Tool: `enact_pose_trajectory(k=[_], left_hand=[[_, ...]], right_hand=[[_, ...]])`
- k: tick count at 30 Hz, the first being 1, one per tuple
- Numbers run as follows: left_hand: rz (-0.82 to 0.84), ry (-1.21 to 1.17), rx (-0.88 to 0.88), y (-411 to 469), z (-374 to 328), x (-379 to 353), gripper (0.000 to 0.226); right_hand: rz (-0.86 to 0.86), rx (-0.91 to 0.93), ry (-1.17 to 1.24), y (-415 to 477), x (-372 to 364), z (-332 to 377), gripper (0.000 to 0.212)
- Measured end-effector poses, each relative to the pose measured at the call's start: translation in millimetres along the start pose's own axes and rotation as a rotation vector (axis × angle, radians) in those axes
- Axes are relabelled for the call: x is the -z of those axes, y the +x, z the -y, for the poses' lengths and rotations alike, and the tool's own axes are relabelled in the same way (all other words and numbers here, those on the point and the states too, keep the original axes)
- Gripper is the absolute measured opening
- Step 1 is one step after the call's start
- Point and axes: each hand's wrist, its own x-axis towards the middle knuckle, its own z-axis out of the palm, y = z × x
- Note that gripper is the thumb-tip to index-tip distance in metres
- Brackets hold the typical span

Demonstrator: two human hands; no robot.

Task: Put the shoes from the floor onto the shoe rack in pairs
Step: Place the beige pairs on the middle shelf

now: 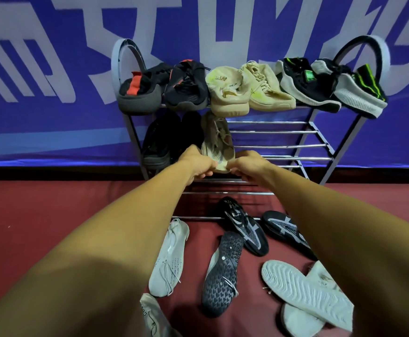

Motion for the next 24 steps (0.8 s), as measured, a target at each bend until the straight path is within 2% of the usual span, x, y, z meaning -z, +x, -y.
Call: enact_pose_trajectory(k=[3,5,7,10,12,15,21,24], left_hand=[[0.021,0.029,-0.011,0,-1,0,0.042],[0.094,0.049,-0.015,-3,-4,0,0.041],[0.157,0.075,-0.033,-8,-9,-4,0.044],[0.151,0.185,-0.066,-6,-9,-10,0.048],[0.152,0.258,-0.077,-4,-7,-9,0.051],[0.177,0.304,-0.065,-7,-5,1,0.047],[0.263,0.496,0.010,-17,14,27,0.080],[0.297,0.521,0.025,-25,21,37,0.084]], right_hand=[[-0.034,0.003,0.049,1,0,0,0.024],[-0.037,0.005,0.067,0,-2,3,0.017],[-0.058,0.014,0.048,1,-5,6,0.016],[-0.106,0.019,-0.016,3,-14,7,0.010],[-0.129,0.033,-0.069,2,-17,8,0.020],[-0.112,0.082,-0.147,-2,-16,10,0.022],[-0.045,0.160,-0.358,-25,-12,12,0.024],[-0.062,0.176,-0.420,-35,-17,9,0.033]])
